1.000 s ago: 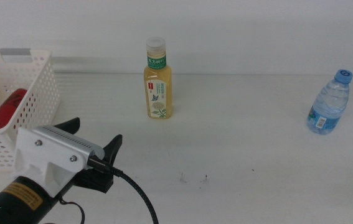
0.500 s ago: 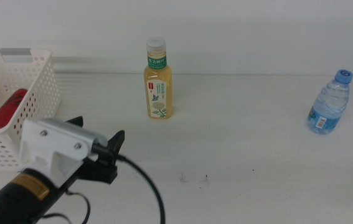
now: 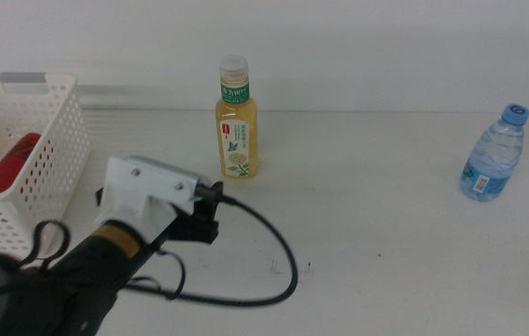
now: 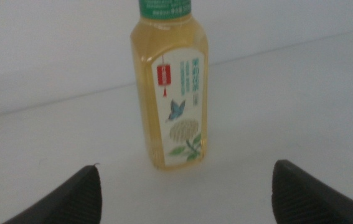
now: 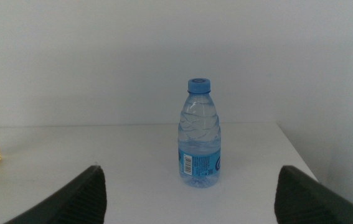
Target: Use arms to grab the bottles and put them into the dustbin to the left of the table.
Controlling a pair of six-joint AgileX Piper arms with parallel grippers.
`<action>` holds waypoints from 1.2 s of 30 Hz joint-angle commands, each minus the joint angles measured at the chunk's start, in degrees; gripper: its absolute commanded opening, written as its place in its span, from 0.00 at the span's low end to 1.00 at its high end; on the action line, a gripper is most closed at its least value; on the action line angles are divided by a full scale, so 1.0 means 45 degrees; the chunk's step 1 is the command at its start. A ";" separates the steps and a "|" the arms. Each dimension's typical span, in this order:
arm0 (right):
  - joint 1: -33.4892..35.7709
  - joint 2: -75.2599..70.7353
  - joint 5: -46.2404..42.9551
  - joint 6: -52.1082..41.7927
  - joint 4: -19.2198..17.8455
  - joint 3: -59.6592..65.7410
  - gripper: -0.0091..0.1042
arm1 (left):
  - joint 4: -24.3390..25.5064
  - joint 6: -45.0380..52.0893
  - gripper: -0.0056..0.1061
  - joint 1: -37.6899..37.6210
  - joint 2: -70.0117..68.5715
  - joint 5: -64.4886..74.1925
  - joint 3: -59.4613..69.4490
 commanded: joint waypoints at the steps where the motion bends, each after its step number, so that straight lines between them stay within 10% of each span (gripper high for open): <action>1: -0.0047 -0.0046 -0.0097 -0.0053 -0.0126 0.0039 0.90 | -0.0080 -0.0135 0.89 -0.0079 0.0484 -0.0349 -0.0593; 36: -0.0047 -0.0046 -0.0097 -0.0053 -0.0126 0.0039 0.90 | -0.0852 -0.0689 0.89 -0.0038 0.5179 -0.0011 -0.6280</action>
